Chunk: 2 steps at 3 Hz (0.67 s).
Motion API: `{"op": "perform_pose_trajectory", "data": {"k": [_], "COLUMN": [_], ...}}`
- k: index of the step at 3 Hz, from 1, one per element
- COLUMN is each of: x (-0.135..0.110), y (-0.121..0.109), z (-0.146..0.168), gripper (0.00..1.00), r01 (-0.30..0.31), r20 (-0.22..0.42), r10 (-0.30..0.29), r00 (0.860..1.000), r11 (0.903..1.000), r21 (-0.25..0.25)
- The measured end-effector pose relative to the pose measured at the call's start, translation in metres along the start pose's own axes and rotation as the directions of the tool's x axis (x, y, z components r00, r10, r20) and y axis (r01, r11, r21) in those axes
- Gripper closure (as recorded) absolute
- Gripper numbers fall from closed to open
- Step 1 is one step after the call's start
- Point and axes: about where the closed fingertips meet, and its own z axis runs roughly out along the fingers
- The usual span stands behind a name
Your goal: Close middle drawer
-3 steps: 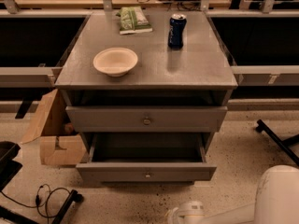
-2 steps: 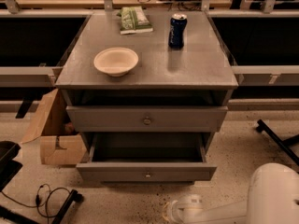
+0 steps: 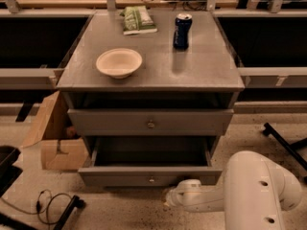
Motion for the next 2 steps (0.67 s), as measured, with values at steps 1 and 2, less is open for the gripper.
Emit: {"op": "perform_pose_trajectory", "data": {"k": [1,2], "x": [0.0001,-0.0022], "y": [0.0015,-0.0045], "z": [-0.0001,0.0012], "gripper": [1.00,1.00], "r01": [0.001,0.010], "r20": [0.001,0.007], "r10": [-0.001,-0.011], "r00": [1.000,1.000], "r11": [1.0000,0.9999], "r21": [0.000,0.005]}}
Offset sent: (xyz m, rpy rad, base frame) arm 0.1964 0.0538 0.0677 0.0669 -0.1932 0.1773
